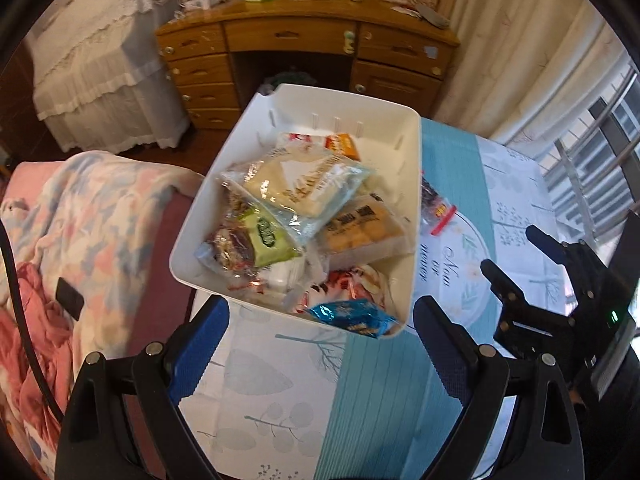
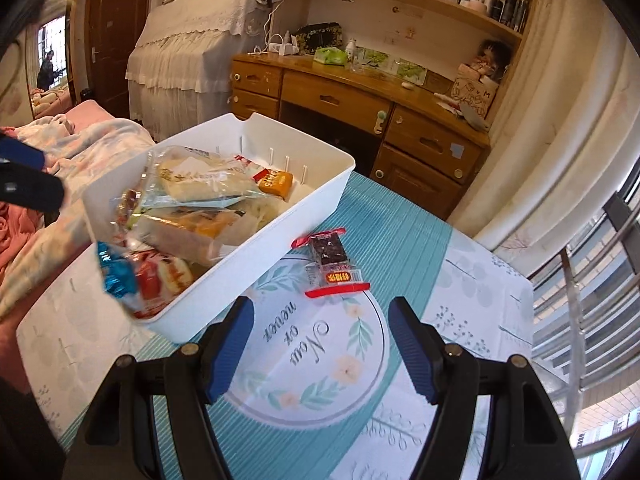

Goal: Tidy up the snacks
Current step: 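Open both tools and move the right tool to the red-wrapped date snack, then grasp the red-wrapped date snack with the right tool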

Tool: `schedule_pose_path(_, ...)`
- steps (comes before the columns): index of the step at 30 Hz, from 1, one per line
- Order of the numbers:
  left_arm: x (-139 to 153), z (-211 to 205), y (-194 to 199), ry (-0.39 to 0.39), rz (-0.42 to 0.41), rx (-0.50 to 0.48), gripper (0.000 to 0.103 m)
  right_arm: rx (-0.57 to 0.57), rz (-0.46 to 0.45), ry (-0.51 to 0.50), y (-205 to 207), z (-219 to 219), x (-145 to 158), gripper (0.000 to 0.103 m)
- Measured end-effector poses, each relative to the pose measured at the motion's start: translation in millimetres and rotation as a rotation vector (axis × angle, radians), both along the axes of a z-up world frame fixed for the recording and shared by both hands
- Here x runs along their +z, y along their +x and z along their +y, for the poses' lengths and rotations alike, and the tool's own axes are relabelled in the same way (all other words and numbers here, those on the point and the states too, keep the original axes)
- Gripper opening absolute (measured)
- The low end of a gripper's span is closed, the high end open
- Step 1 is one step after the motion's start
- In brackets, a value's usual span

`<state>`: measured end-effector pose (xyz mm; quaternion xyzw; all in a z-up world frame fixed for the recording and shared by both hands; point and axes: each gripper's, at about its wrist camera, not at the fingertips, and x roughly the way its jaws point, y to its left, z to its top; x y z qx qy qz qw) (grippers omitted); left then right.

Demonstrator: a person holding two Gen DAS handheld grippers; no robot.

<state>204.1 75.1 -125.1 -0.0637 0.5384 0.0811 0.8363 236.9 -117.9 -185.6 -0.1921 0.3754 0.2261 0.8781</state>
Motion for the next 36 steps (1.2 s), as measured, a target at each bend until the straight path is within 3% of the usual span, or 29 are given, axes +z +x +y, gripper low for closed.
schedule_pose_path(4, -8, 2, -5, 0.006, -0.008, 0.037, 0.093, 0.010, 0.020, 0.016, 24, 5, -24, 0.070)
schedule_pose_path(19, -52, 5, -6, 0.087, 0.116, 0.123, 0.093, 0.006, 0.008, 0.050, 104, 26, -90, 0.070)
schedule_pose_path(32, -61, 10, 10, 0.083, 0.161, 0.172, 0.093, 0.008, 0.118, 0.137, 133, 20, -111, 0.070)
schedule_pose_path(36, -58, 5, 18, 0.074, 0.153, 0.152, 0.093, -0.003, 0.114, 0.125, 135, 19, -111, 0.061)
